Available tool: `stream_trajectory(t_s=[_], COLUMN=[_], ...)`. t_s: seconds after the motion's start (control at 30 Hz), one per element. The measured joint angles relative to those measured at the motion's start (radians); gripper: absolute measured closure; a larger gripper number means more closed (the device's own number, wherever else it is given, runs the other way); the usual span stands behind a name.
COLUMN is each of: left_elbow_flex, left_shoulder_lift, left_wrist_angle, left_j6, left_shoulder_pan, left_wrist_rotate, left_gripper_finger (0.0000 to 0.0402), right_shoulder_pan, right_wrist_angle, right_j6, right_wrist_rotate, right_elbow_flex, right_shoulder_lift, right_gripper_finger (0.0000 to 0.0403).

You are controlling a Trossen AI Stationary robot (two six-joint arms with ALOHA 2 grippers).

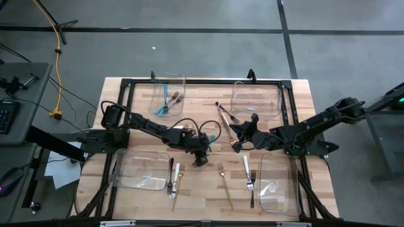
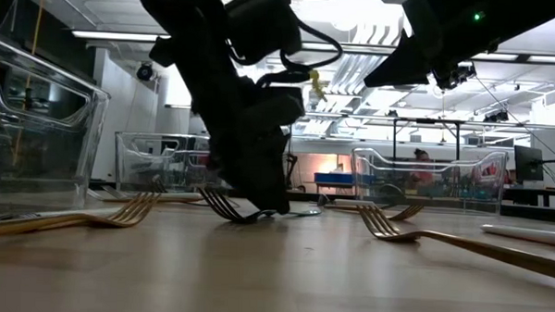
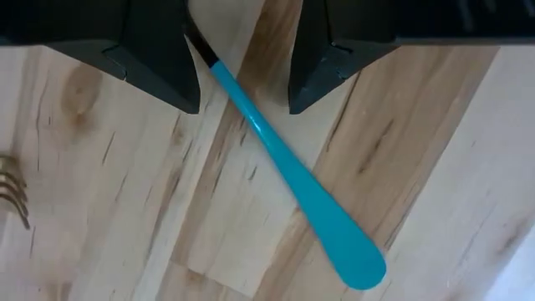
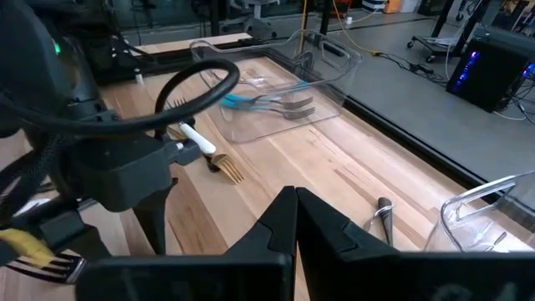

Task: Sort silverware by color (type)
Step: Put the blue fork into the top left transparent bin

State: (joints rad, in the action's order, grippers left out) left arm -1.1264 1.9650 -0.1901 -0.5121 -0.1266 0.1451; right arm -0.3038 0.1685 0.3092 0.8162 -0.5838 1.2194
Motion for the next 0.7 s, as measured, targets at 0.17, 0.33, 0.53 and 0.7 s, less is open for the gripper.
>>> stream_trajectory(t_s=[0.17, 0.33, 0.53, 0.7], left_elbow_flex=[-0.001, -0.016, -0.021, -0.022], left_shoulder_lift=[0.007, 0.012, 0.013, 0.013], left_wrist_angle=[0.01, -0.007, -0.032, -0.038], left_j6=[0.048, 0.113, 0.171, 0.217], left_shoulder_pan=[0.01, 0.012, 0.012, 0.016], left_wrist_rotate=[-0.009, -0.005, 0.025, 0.032], left_gripper_finger=[0.0223, 0.0245, 0.0333, 0.0389], right_shoulder_pan=[0.0, 0.0, 0.0, 0.0], right_wrist_angle=[0.001, 0.001, 0.001, 0.001], right_j6=[-0.003, -0.003, -0.003, -0.003], right_wrist_rotate=[0.0, 0.0, 0.0, 0.0], right_elbow_flex=[0.0, 0.0, 0.0, 0.0], right_shoulder_lift=[0.0, 0.0, 0.0, 0.0], right_gripper_finger=[0.0402, 0.0402, 0.0402, 0.0402])
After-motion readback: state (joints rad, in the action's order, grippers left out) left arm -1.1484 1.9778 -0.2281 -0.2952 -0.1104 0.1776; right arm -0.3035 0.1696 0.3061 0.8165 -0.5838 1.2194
